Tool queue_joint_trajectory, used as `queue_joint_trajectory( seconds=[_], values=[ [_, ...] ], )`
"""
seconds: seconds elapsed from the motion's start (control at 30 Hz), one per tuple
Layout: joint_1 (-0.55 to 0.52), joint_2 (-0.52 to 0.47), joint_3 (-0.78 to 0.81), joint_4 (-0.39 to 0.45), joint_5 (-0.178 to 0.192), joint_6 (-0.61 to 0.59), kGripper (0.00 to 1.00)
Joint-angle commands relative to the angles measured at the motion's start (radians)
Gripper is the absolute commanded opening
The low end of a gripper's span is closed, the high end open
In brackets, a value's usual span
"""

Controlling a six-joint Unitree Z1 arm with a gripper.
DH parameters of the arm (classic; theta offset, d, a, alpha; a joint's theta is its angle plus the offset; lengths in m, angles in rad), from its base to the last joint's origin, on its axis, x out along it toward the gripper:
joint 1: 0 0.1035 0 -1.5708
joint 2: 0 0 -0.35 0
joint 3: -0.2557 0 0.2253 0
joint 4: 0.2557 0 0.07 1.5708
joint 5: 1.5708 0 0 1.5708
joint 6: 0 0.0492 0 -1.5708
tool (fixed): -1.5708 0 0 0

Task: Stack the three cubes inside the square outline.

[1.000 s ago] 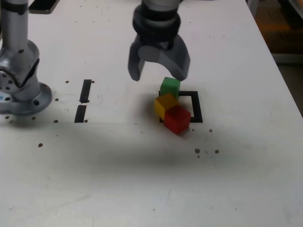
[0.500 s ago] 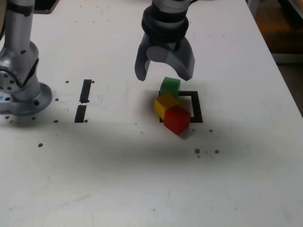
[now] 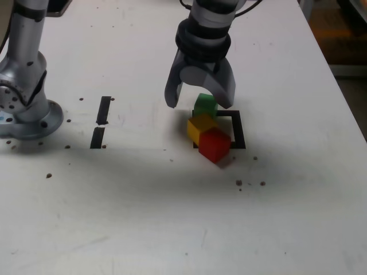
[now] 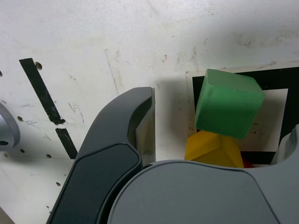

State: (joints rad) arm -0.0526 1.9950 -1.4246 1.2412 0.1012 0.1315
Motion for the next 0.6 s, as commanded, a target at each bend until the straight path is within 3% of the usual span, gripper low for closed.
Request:
queue_joint_trajectory(
  seconds=[0.0,0.57],
  values=[
    [-0.001,0.01,0.004,-0.007,-0.003,0.0,0.99],
    [-0.004,0.077,0.011,-0.068,-0.039,0.0,0.99]
  ],
)
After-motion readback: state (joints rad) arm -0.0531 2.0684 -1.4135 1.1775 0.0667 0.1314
